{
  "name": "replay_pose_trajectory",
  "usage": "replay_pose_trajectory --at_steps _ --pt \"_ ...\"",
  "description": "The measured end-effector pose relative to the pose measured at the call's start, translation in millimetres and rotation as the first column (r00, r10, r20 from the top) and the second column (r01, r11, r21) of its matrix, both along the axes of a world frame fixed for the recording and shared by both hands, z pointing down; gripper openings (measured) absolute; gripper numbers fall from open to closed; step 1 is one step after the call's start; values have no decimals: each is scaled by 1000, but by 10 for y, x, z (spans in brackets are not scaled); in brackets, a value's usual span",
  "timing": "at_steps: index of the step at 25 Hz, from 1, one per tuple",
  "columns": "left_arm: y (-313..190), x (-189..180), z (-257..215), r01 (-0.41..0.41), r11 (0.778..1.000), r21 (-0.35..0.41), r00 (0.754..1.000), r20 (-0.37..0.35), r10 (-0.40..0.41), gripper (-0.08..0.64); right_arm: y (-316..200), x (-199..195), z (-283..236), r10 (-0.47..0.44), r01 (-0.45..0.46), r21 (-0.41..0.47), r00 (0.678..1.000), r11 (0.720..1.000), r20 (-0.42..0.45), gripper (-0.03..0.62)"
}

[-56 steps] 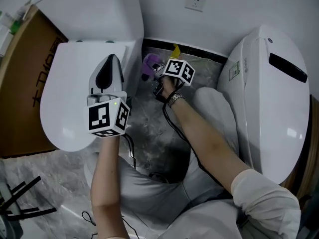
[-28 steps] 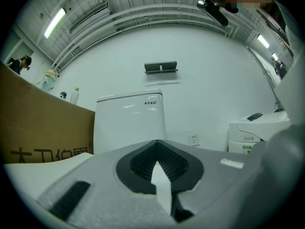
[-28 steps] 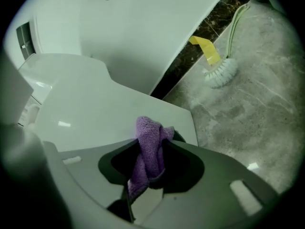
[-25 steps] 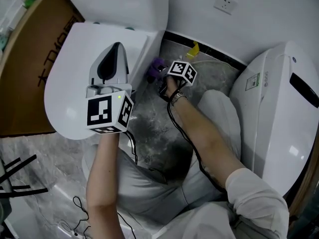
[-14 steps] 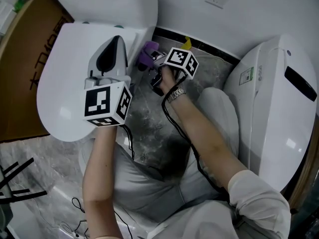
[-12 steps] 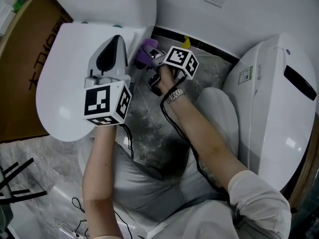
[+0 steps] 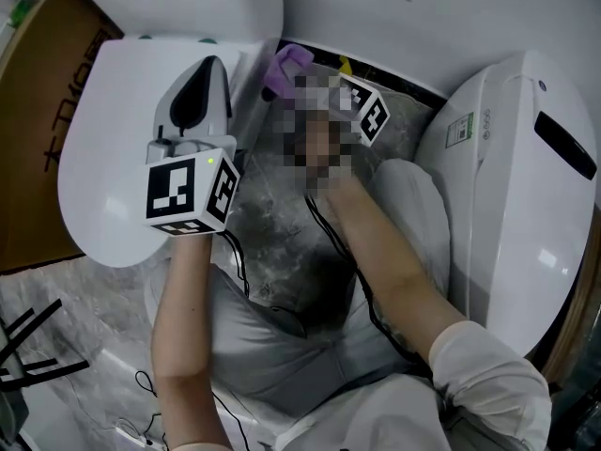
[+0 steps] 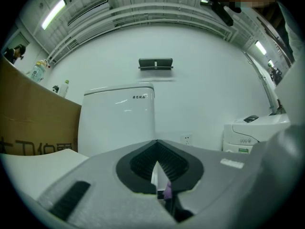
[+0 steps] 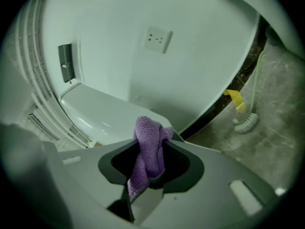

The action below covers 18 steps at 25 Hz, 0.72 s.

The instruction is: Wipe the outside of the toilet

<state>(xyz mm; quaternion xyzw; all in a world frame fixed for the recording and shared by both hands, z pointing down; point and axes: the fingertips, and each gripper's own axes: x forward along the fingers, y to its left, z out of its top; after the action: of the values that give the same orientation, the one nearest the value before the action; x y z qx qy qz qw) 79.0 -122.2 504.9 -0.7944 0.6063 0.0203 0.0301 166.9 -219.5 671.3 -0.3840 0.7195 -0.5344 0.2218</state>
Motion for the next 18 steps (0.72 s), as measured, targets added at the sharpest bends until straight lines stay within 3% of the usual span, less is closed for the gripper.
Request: replay_pose_trajectory --at_steps 3,7,10,18 --pt "17 -41 -20 8 1000 8 1000 -16 -8 5 30 140 747 33 -44 -161 997 986 -74 141" --pt "38 -73 -37 17 1000 11 1000 -26 -17 5 277 103 1658 7 -50 -355 993 933 -122 143" --pt "83 -89 -30 22 1000 6 999 -26 -21 5 420 12 2048 -74 -9 -389 978 921 -197 144" --pt "198 -101 50 -4 999 -47 1000 6 5 5 561 -186 2572 -193 59 -432 942 900 -274 146"
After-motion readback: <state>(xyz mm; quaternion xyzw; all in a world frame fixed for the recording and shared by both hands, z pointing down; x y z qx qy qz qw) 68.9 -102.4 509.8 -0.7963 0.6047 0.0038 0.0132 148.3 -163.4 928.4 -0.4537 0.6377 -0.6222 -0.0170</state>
